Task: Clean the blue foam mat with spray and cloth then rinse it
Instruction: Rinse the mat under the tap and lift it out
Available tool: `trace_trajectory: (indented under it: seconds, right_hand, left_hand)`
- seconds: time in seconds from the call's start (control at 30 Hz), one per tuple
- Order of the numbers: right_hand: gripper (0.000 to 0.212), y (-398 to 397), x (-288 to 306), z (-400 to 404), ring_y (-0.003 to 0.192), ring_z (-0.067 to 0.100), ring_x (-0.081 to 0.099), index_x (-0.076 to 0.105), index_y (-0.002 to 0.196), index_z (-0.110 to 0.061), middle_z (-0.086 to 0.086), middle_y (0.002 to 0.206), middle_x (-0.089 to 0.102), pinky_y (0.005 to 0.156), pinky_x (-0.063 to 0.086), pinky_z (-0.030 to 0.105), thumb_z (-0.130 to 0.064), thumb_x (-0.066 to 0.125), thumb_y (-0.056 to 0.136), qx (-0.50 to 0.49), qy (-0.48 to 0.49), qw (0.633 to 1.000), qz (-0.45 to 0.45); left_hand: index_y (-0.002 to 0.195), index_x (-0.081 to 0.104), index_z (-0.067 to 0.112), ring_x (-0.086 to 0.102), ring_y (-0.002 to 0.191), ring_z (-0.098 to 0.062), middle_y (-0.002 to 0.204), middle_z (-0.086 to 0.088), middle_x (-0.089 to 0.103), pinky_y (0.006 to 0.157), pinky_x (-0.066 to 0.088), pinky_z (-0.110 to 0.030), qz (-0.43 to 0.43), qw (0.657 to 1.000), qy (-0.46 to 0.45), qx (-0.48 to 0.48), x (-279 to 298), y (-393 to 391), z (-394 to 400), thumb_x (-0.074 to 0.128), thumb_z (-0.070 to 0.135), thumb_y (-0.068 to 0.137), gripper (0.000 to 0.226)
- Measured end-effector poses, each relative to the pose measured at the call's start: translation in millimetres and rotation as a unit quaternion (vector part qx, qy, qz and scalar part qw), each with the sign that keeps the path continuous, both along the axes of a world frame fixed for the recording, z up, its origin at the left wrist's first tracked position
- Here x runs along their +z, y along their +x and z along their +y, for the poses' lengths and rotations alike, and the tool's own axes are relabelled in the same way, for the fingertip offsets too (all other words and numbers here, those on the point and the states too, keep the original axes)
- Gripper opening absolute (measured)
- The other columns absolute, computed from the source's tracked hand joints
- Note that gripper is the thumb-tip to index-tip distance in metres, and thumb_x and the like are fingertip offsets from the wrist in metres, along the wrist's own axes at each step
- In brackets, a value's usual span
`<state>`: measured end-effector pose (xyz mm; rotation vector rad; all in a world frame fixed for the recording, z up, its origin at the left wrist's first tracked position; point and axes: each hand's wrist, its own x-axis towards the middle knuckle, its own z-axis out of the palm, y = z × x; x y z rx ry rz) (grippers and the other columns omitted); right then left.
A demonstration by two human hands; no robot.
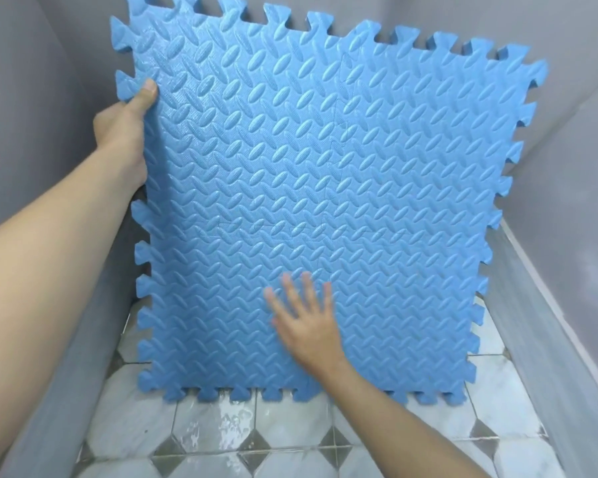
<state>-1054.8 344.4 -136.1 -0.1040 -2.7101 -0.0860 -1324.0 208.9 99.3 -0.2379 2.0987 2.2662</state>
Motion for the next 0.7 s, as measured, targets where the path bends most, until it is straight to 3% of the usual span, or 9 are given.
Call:
trace_trajectory:
  seconds: [0.1, 0.17, 0.27, 0.33, 0.4, 0.53, 0.63, 0.7]
  right_hand:
    - [0.049, -30, 8, -24, 0.144, 0.03, 0.031, 0.044, 0.144, -0.034, 0.002, 0.155, 0.037, 0.11, 0.027, 0.064, -0.051, 0.044, 0.098, 0.15, 0.086, 0.984, -0.034]
    - [0.049, -64, 33, -9, 0.145, 0.025, 0.031, 0.042, 0.145, -0.033, 0.002, 0.156, 0.035, 0.112, 0.024, 0.063, -0.051, 0.04, 0.099, 0.174, 0.106, 0.979, -0.009]
    - [0.049, -116, 94, 27, 0.143, 0.023, 0.035, 0.044, 0.145, -0.033, 0.001, 0.154, 0.039, 0.111, 0.022, 0.064, -0.05, 0.04, 0.099, 0.15, 0.122, 0.98, 0.049]
    - [0.05, -141, 140, 55, 0.143, 0.026, 0.034, 0.042, 0.145, -0.034, 0.003, 0.155, 0.038, 0.111, 0.02, 0.066, -0.051, 0.041, 0.098, 0.096, 0.12, 0.985, 0.076]
    - [0.053, -149, 176, 90, 0.146, 0.028, 0.028, 0.036, 0.148, -0.035, 0.005, 0.158, 0.031, 0.113, 0.015, 0.066, -0.053, 0.038, 0.098, 0.009, 0.098, 0.991, 0.091]
    - [0.06, -116, 202, 172, 0.15, 0.029, 0.01, 0.019, 0.153, -0.037, 0.003, 0.163, 0.013, 0.114, 0.003, 0.065, -0.06, 0.028, 0.098, -0.164, -0.011, 0.982, 0.089]
    - [0.066, -76, 193, 215, 0.151, 0.03, 0.004, 0.018, 0.154, -0.033, 0.007, 0.164, 0.006, 0.112, -0.003, 0.065, -0.061, 0.031, 0.096, -0.267, -0.111, 0.95, 0.118]
    - [0.07, -50, 178, 235, 0.15, 0.031, 0.004, 0.019, 0.154, -0.027, 0.012, 0.163, 0.007, 0.113, -0.001, 0.066, -0.061, 0.033, 0.095, -0.353, -0.218, 0.894, 0.167]
  left_hand:
    - [0.06, 0.04, 0.026, 0.038, 0.052, -0.002, 0.063, 0.012, 0.044, 0.047, 0.033, -0.017, 0.046, 0.998, -0.037, 0.022, -3, -3, -2, 0.072, 0.057, 0.073, 0.047]
    - [0.059, 0.037, 0.026, 0.034, 0.052, -0.007, 0.061, 0.009, 0.04, 0.051, 0.031, -0.023, 0.074, 0.995, -0.067, 0.029, -4, -5, -4, 0.072, 0.062, 0.067, 0.051]
    - [0.068, 0.049, 0.024, 0.046, 0.059, -0.004, 0.069, 0.01, 0.051, 0.058, 0.04, -0.019, 0.098, 0.99, -0.097, 0.029, -6, -4, -5, 0.074, 0.061, 0.064, 0.046]
    - [0.077, 0.052, 0.022, 0.051, 0.068, -0.006, 0.077, 0.01, 0.056, 0.064, 0.043, -0.02, 0.104, 0.989, -0.104, 0.029, -9, -6, -5, 0.074, 0.062, 0.064, 0.047]
    - [0.073, 0.048, 0.025, 0.048, 0.067, -0.006, 0.074, 0.011, 0.051, 0.062, 0.041, -0.02, 0.103, 0.988, -0.11, 0.027, -11, -7, -6, 0.074, 0.062, 0.066, 0.046]
    - [0.087, 0.053, 0.018, 0.048, 0.07, -0.01, 0.078, 0.008, 0.053, 0.063, 0.041, -0.025, 0.099, 0.987, -0.126, 0.025, -15, -11, -6, 0.073, 0.062, 0.068, 0.051]
    - [0.093, 0.054, 0.016, 0.051, 0.075, -0.011, 0.075, 0.014, 0.05, 0.067, 0.043, -0.027, 0.086, 0.985, -0.146, 0.029, -15, -11, -5, 0.072, 0.062, 0.071, 0.054]
    - [0.093, 0.055, 0.016, 0.053, 0.078, -0.013, 0.077, 0.012, 0.052, 0.07, 0.043, -0.028, 0.085, 0.982, -0.168, 0.031, -14, -10, -6, 0.071, 0.064, 0.07, 0.055]
